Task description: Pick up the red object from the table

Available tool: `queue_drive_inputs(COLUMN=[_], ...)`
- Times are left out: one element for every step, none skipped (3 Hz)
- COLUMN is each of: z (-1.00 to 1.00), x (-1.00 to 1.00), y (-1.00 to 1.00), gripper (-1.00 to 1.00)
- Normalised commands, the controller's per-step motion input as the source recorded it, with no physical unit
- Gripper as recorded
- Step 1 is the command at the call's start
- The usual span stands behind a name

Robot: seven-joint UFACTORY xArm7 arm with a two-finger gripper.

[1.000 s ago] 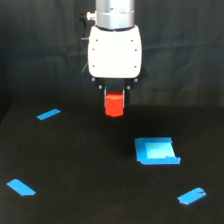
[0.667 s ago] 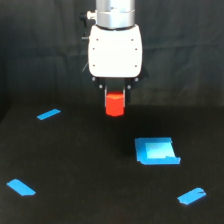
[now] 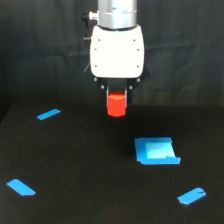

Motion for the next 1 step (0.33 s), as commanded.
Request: queue_drive_inputs(z=[0.09], x=[0.05], y=[0.00], gripper=[-0.98])
